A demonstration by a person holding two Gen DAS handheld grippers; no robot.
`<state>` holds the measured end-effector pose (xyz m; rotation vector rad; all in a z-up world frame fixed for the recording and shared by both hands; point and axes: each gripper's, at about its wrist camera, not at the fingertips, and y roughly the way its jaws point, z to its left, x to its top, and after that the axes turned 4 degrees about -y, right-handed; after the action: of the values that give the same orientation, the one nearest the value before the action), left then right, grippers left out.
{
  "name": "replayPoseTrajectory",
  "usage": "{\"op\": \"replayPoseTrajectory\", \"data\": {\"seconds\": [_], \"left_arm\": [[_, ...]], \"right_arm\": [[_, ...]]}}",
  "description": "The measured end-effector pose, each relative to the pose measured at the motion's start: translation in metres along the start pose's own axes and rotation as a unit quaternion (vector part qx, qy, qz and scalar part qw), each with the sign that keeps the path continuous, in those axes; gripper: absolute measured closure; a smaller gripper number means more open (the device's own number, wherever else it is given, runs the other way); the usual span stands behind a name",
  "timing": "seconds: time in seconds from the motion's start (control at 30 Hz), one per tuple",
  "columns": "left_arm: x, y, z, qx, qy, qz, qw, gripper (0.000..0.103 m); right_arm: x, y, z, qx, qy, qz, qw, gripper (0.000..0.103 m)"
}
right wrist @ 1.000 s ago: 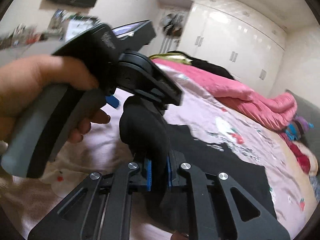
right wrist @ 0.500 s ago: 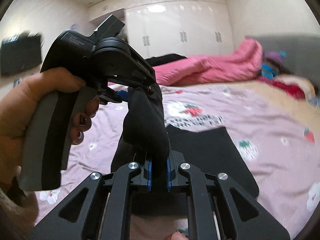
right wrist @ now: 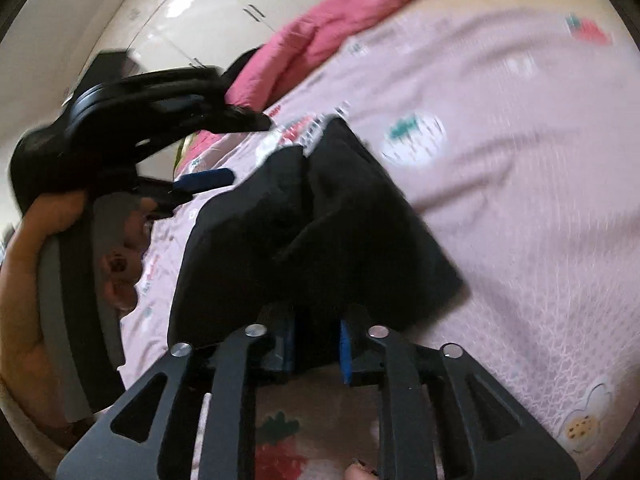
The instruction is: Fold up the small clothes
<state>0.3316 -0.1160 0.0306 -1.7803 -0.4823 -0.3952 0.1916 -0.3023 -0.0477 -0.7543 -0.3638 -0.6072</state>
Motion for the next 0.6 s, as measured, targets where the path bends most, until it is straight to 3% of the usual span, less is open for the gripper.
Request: {"op": "replayPoseTrajectory", "data": {"seconds": [0.13,0.23,0.43,0.5,0.53,0.6], "left_arm": [[-0.018,-0.031,0.01,-0.023,-0.007,-0.034,0.9991,0.034],[-0.037,-0.054,0.017,-0.02,-0.002,-0.058,0.9981,0.028],[-0.095,-0.107,0.044,-0.01,-0.005,-0.107,0.9942,0.015],[-0.114,-0.122,0.053,-0.004,-0.009,-0.126,0.992,0.009],[-0.123,-0.129,0.056,0.001,-0.012,-0.134,0.9909,0.009],[-0.143,-0.141,0.064,0.011,-0.011,-0.145,0.9893,0.009]], "right_arm": [[0.002,-0.009,-0.015,0.013,0.029,-0.005,0.999,0.076],[0.002,-0.022,-0.008,0.005,0.016,-0.014,1.0,0.068],[-0.009,-0.071,0.026,-0.028,-0.079,-0.061,0.995,0.034],[-0.019,-0.087,0.039,-0.049,-0.125,-0.078,0.988,0.022],[-0.025,-0.094,0.044,-0.061,-0.143,-0.084,0.984,0.012],[-0.037,-0.104,0.052,-0.092,-0.183,-0.1,0.974,0.007]]}}
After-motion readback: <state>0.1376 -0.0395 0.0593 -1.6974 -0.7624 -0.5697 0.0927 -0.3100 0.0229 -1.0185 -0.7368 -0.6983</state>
